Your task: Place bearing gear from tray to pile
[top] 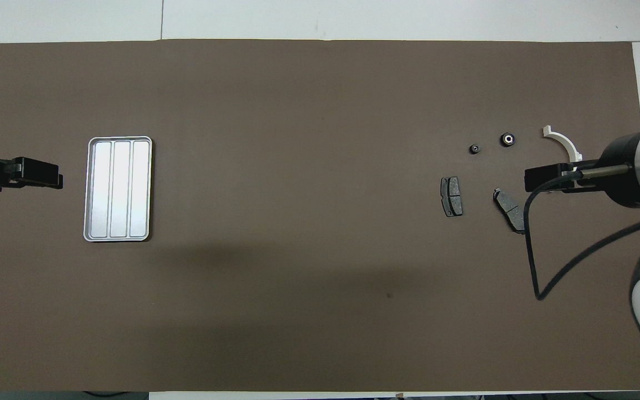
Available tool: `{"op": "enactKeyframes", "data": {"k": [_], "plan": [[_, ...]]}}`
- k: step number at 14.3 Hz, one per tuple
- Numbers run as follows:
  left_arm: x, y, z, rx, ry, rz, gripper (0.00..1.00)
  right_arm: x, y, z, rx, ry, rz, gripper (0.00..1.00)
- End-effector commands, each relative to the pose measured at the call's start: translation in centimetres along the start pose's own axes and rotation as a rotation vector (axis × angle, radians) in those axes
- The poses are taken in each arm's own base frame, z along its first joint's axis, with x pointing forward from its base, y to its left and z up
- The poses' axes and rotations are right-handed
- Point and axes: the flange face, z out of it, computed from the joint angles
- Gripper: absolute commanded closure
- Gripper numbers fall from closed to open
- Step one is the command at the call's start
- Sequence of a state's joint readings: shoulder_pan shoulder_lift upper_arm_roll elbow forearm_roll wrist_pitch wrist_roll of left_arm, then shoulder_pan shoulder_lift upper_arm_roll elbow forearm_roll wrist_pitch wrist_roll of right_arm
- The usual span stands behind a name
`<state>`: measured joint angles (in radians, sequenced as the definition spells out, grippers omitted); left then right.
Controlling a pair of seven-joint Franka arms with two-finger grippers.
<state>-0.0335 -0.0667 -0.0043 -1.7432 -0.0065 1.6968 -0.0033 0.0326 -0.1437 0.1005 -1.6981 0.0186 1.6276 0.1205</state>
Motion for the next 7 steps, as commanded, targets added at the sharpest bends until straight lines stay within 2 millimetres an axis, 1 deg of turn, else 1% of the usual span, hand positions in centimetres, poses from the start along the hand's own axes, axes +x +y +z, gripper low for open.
{"op": "enactKeyframes", "data": {"k": [1, 3, 5, 6, 7], "plan": [[-0.7, 0.1, -0.1, -0.016, 0.007, 0.005, 0.00, -1.4, 0.9, -0.8, 0.012, -0.044, -0.012, 0.00], [-0.7, 0.0, -0.1, -0.015, 0.007, 0.003, 0.00, -1.9, 1.9, -0.5, -0.017, -0.072, 0.002, 0.00], [-0.7, 0.0, -0.1, -0.015, 0.007, 0.003, 0.00, -1.5, 3.6, -0.1, -0.061, -0.072, 0.003, 0.00], [-0.7, 0.0, -0.1, -0.016, 0.007, 0.003, 0.00, -1.1, 4.9, 0.2, -0.063, -0.073, -0.029, 0.00], [-0.7, 0.0, -0.1, -0.016, 0.007, 0.003, 0.00, -0.7, 5.8, 0.8, -0.058, -0.085, -0.035, 0.00]]}}
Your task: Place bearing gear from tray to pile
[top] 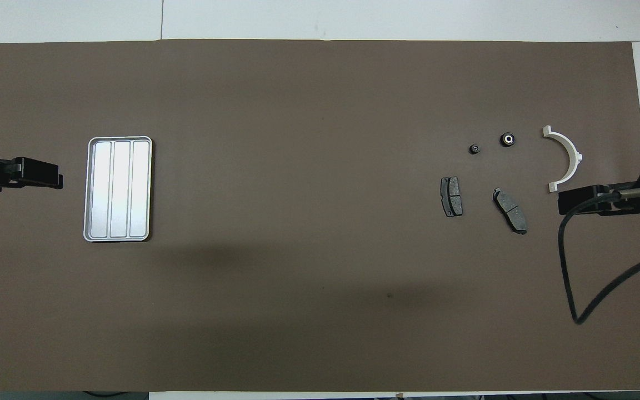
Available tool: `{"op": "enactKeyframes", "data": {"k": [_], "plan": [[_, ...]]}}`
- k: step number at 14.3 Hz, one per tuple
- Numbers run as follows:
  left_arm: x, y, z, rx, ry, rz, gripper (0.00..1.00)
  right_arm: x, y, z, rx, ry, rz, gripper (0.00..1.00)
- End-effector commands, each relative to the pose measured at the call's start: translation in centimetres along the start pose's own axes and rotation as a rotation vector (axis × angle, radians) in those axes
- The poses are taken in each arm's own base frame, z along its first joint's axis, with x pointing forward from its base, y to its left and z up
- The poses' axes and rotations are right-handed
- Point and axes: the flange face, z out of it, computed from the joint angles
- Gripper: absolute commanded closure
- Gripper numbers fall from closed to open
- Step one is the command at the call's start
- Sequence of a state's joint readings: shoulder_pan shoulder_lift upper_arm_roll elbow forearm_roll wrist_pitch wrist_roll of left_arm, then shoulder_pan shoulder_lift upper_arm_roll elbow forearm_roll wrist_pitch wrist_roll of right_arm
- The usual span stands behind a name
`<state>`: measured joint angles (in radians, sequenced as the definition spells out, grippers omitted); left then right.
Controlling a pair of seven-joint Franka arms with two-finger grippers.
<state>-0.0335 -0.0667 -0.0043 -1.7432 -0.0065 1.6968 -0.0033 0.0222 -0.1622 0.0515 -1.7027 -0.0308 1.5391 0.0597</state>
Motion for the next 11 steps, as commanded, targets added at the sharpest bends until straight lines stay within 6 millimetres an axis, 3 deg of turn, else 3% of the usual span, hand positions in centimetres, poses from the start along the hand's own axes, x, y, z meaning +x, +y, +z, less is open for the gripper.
{"op": "enactKeyframes", "data": {"k": [1, 6, 11], "plan": [[-0.7, 0.0, -0.1, -0.015, 0.007, 0.003, 0.00, 0.7, 2.2, 1.2, -0.007, -0.018, -0.025, 0.00], [-0.7, 0.0, -0.1, -0.015, 0.007, 0.003, 0.00, 2.0, 2.5, 2.5, 0.011, -0.005, 0.014, 0.00], [-0.7, 0.0, -0.1, -0.016, 0.007, 0.003, 0.00, 1.9, 1.6, 2.1, 0.010, 0.004, -0.003, 0.00]]}}
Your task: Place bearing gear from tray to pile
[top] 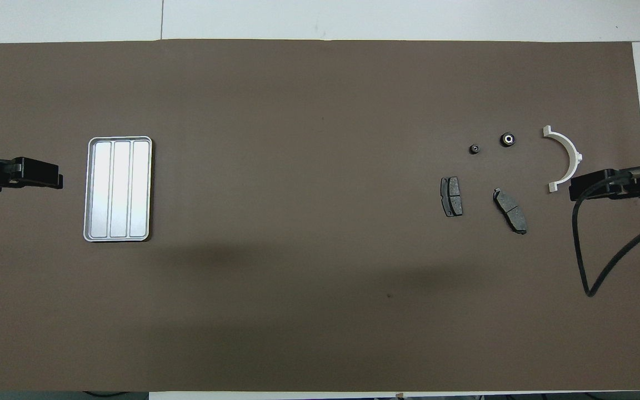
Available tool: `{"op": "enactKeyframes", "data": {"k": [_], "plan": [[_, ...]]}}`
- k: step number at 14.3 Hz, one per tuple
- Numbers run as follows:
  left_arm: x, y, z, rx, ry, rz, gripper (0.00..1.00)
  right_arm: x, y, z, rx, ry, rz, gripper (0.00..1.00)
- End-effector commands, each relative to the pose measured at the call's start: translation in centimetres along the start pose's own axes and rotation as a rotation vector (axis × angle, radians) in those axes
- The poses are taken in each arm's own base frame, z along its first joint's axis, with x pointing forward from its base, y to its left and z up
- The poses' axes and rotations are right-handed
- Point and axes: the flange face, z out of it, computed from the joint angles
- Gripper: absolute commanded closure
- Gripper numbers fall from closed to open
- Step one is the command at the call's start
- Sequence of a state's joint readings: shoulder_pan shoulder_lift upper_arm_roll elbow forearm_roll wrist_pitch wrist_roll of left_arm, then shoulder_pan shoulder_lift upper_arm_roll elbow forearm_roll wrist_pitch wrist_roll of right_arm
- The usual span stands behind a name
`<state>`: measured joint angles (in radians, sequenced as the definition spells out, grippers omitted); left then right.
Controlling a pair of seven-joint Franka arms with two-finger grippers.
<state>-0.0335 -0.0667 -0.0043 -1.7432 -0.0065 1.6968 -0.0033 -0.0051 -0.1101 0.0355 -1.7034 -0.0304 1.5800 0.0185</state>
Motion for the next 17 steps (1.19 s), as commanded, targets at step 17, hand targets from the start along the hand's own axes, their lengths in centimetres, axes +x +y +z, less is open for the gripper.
{"op": "enactKeyframes", "data": {"k": [17], "plan": [[-0.72, 0.01, -0.10, -0.016, 0.007, 0.003, 0.00, -0.01, -0.69, -0.54, 0.053, 0.039, 0.021, 0.00]]}}
